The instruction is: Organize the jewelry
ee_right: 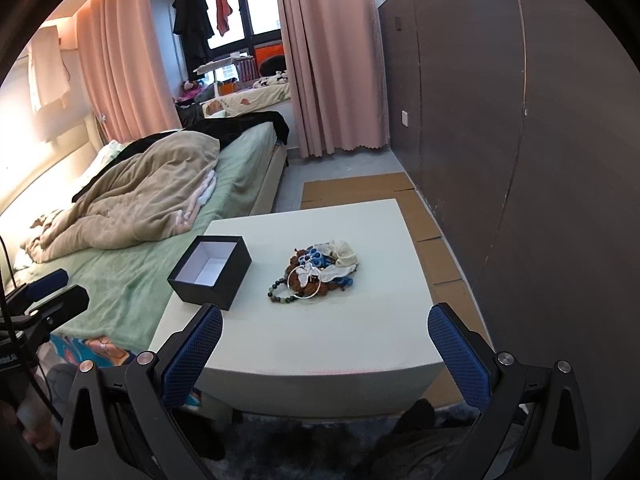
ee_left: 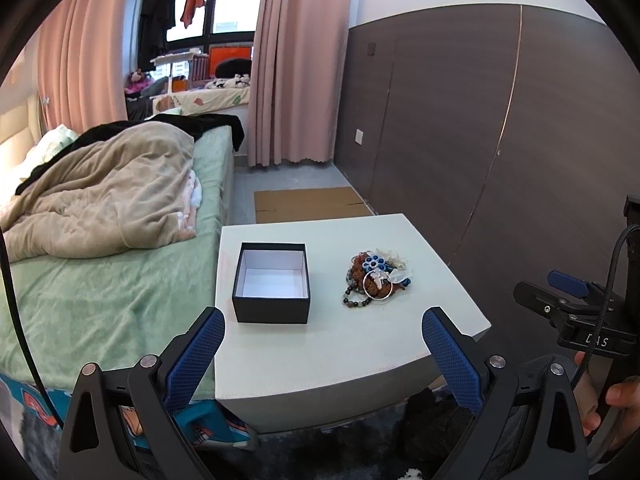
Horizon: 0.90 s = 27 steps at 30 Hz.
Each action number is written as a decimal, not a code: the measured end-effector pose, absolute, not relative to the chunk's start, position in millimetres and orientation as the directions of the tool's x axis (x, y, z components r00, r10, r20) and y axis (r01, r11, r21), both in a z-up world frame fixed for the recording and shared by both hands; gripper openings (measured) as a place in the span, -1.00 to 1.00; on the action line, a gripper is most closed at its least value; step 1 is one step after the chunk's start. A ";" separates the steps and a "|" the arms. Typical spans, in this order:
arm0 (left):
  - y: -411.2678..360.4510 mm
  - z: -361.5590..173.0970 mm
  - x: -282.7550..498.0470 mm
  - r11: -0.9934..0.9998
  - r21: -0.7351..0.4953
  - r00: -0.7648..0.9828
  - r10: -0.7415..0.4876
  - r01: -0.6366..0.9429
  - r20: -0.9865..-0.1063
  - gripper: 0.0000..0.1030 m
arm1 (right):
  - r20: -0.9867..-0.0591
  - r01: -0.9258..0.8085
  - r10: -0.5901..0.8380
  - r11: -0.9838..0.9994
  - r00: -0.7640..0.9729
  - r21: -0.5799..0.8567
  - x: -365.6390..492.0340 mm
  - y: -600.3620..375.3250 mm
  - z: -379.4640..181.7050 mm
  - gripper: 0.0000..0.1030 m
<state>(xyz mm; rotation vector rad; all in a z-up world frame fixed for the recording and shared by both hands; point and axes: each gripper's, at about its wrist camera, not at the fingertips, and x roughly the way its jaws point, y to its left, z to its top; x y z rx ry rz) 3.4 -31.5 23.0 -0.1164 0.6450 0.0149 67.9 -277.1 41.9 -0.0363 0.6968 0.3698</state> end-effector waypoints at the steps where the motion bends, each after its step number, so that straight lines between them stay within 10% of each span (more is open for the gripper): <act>1: -31.4 22.7 3.3 0.993 -0.102 0.800 -0.022 -0.050 -0.600 0.92 | -0.634 -0.343 0.319 0.935 0.704 0.090 67.7 -278.0 41.2 1.00; 27: -41.5 19.4 5.4 0.994 -0.108 0.799 -0.045 -0.026 -0.600 0.92 | -0.621 -0.345 0.340 0.931 0.707 0.117 65.4 -285.9 39.1 1.00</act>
